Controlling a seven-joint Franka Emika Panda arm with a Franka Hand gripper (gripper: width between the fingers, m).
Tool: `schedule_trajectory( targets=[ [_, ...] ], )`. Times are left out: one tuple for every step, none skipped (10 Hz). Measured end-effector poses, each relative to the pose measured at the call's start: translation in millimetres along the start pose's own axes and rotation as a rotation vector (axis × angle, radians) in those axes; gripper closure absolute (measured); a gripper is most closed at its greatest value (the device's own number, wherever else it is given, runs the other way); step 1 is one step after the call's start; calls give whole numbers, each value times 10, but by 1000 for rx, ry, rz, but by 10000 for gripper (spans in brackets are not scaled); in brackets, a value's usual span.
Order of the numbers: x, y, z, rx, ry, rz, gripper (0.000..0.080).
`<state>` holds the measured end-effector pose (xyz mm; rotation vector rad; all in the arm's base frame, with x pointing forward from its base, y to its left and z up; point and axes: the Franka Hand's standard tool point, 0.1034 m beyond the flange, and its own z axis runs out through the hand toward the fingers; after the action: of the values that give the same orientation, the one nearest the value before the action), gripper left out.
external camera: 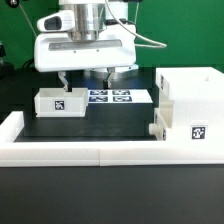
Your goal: Assemble drawer
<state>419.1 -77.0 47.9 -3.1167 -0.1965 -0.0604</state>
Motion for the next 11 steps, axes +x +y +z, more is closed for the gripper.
schedule_trajectory(
  targets=[
    [-103, -1, 27, 0, -8, 3, 151],
    [-187, 9, 44, 1, -17, 10, 151],
    [-244, 2, 56, 2, -23, 15, 151],
    [-288, 3, 96, -4, -16, 17, 151],
    [-338, 11, 186, -11, -8, 16, 151],
    [-363, -10, 279, -10, -14, 13, 151],
    [-348, -14, 299, -9, -15, 11, 151],
    [-358, -4, 335, -11, -13, 11, 151],
    [-387, 0, 376, -9, -22, 12, 151],
    [-415, -2, 401, -7, -28, 14, 151],
    [-439, -6, 411, -6, -33, 13, 151]
  ],
)
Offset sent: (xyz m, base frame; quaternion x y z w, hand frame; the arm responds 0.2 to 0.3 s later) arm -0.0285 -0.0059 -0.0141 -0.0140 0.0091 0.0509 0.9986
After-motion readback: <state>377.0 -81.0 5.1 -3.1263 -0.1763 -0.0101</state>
